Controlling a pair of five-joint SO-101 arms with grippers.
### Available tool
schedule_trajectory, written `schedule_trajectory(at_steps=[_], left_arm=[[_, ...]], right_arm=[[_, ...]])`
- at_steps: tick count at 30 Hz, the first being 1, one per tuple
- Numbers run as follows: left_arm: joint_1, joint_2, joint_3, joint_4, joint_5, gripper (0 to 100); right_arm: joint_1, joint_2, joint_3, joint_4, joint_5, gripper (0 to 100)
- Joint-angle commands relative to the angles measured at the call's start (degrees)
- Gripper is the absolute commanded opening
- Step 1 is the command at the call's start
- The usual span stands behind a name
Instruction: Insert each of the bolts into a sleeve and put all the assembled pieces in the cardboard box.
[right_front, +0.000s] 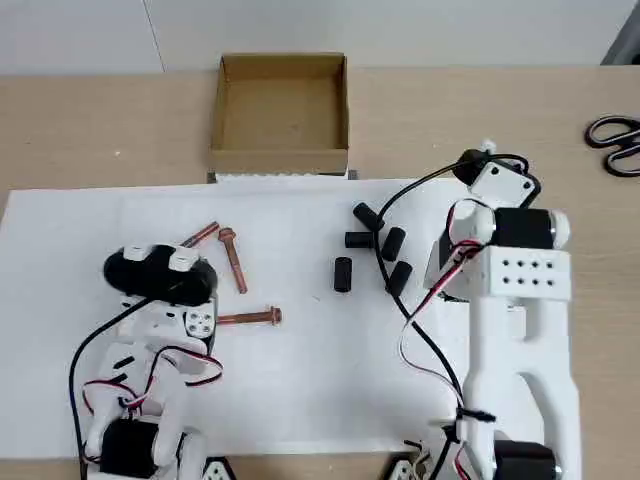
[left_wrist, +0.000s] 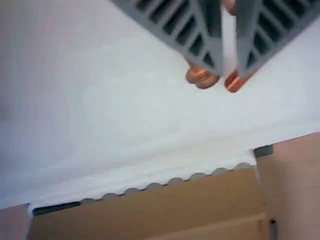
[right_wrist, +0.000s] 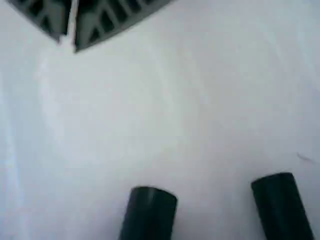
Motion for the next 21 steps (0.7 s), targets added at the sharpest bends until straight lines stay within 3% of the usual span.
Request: schedule_trajectory(at_steps=[1,5,11,21], left_arm=[[-1.2,-0.1,-2.6,0.4,-0.2,1],[-0.9,-0.1,-3.0,2.6,-0.2,1],[2.9,0.0,-7.4,12.8,-0.1,1],[3.2,0.0,-10.2,19.7,0.1,1]], right_arm=[[0.3,0.3,-2.5,0.6,-0.6,0.4],[0.3,0.3,-2.5,0.6,-0.5,0.4],[0.3,0.7,-2.5,0.8,-0.4,0.4],[0.3,0.8,-2.4,0.6,1.2,0.5]])
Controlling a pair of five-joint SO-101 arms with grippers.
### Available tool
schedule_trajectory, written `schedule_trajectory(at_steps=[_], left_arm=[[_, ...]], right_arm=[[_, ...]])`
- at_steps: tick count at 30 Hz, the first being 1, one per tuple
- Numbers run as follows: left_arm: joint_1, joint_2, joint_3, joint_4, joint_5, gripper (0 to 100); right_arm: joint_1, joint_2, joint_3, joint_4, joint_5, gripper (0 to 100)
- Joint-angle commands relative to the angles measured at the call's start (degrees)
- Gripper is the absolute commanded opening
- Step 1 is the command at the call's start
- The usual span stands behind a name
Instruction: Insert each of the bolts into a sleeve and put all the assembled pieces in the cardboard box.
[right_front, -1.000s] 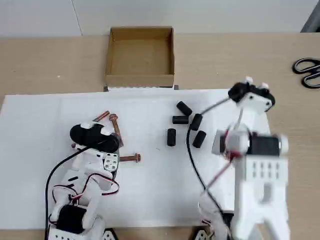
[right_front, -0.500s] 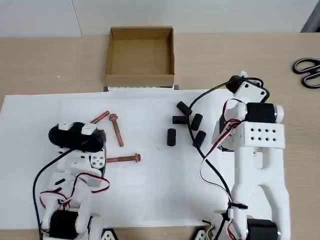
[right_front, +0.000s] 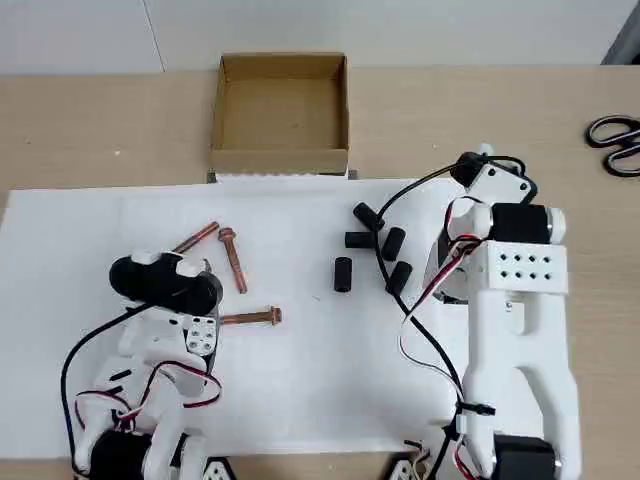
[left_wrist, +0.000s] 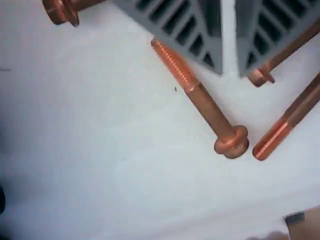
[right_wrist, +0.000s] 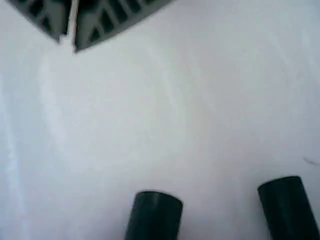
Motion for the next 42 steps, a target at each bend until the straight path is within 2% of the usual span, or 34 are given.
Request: schedule_trajectory(at_steps=[1,4,9,14,19,23,30,34,39,42], left_arm=[[0.4,-0.1,-3.1,4.9,0.1,1],[0.3,-0.2,-5.1,8.8,0.2,1],[0.1,-0.4,-5.8,9.2,-0.2,1],[0.4,-0.2,-0.1,4.1,1.0,1],[0.5,1.1,-7.4,5.0,3.2,1],[0.5,12.7,-16.0,5.1,3.2,1],[0.3,39.7,-36.5,11.1,3.4,1],[0.2,46.6,-42.4,12.8,3.4,1],[0.2,50.1,-41.7,13.9,3.1,1],[-0.8,51.3,-37.3,15.8,2.7,1]], right_arm=[[0.2,-0.1,-2.4,0.5,2.1,0.5],[0.4,-0.1,-2.4,0.5,2.9,0.5],[0.4,-0.1,-2.3,0.5,2.8,0.4],[0.3,-0.1,-2.3,0.5,2.8,0.4],[0.2,-0.1,-2.3,0.5,2.8,0.4],[0.2,-0.1,-2.3,0.5,2.8,0.4],[0.0,-0.6,-2.4,0.5,2.6,0.4],[-4.4,-0.6,-2.4,0.9,2.8,0.4],[-13.5,-0.1,-2.3,-1.5,2.9,0.4],[-17.0,0.0,-1.8,-3.6,8.5,0.4]])
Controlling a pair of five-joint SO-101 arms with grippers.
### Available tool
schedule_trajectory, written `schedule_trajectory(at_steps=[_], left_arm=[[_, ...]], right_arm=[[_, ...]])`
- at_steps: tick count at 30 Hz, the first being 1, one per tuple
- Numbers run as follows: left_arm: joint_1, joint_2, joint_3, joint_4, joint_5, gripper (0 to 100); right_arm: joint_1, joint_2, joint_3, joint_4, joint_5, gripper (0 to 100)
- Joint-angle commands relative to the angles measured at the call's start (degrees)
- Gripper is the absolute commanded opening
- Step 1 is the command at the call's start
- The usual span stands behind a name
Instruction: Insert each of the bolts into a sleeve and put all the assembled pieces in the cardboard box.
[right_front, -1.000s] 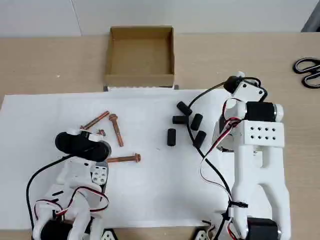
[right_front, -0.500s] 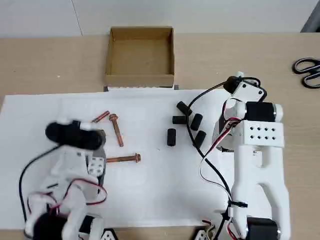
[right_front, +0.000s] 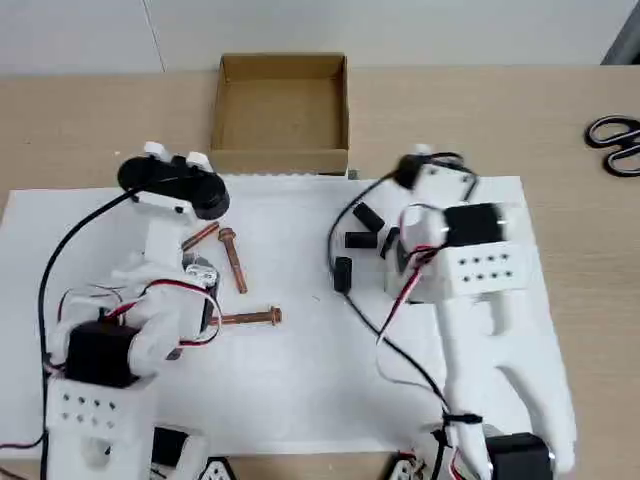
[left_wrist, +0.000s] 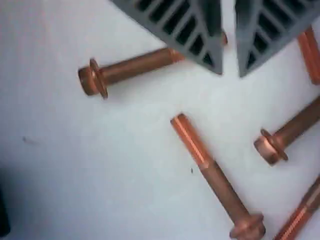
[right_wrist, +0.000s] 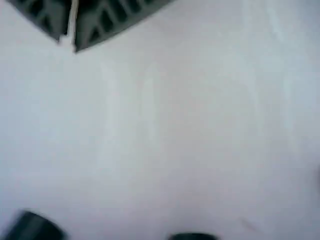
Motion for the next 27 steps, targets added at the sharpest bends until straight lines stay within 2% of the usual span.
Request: schedule_trajectory(at_steps=[1,7,13,20,27], left_arm=[[-1.8,1.5,3.2,0.4,-1.8,1],[-8.0,4.1,9.4,-5.5,-4.1,1],[-12.1,6.1,10.8,-6.2,-4.3,1],[-12.3,10.6,10.9,-7.6,-1.3,1],[-12.0,12.7,10.9,-8.7,-1.0,1]], right_arm=[[-3.3,-0.1,-1.1,-3.6,7.4,0.4],[-1.3,3.6,6.7,-15.4,10.8,0.6],[-1.3,7.5,9.1,-16.2,10.3,0.4],[0.7,8.9,8.8,-19.1,-4.9,0.8],[1.6,8.9,8.5,-23.8,-6.2,0.9]])
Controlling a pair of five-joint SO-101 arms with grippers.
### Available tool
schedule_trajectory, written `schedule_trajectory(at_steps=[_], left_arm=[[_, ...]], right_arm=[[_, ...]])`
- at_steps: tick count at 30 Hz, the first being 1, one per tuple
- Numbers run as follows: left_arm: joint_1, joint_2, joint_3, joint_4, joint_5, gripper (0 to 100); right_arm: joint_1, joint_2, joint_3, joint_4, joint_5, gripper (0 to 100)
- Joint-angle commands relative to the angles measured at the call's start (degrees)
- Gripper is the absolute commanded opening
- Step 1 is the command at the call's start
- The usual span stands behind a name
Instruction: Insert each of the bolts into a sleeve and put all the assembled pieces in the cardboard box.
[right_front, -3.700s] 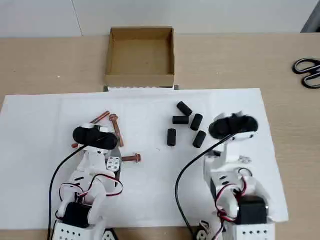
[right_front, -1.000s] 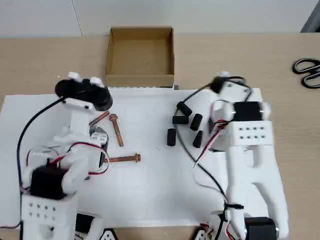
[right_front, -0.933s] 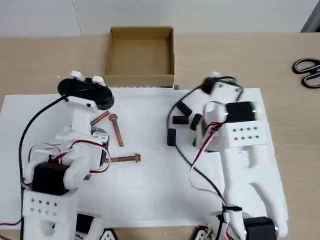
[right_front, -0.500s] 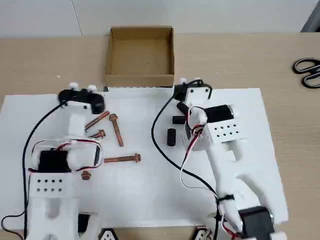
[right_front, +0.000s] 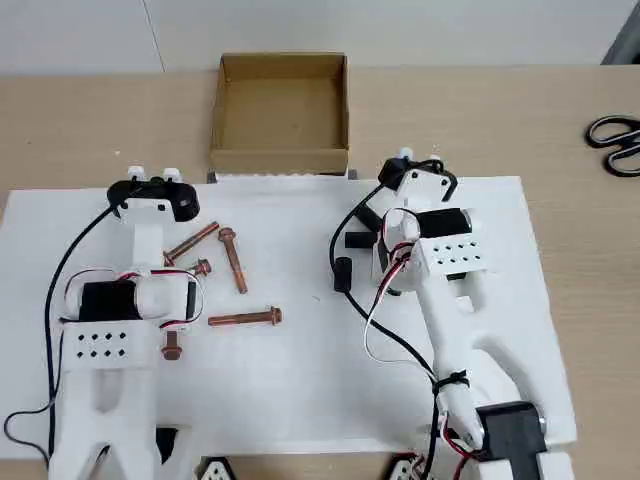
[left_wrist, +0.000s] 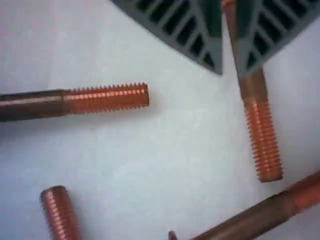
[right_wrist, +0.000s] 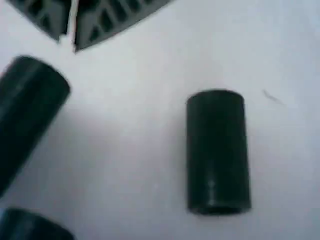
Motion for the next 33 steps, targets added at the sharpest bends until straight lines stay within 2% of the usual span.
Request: schedule_trajectory(at_steps=[1,7,16,33], left_arm=[[0.3,0.5,-0.2,-1.2,0.1,1],[0.3,1.8,-0.3,-2.7,0.1,1],[0.0,5.4,-0.3,-5.4,0.0,1],[-0.1,7.1,-0.2,-7.1,0.3,1]], right_arm=[[0.7,-0.1,-0.9,-2.5,-2.0,1.3],[3.4,-0.1,-0.9,-5.2,-4.0,16.2],[4.2,0.3,-0.6,-8.7,-4.1,13.6],[3.8,16.3,-7.7,-8.9,-4.3,13.3]])
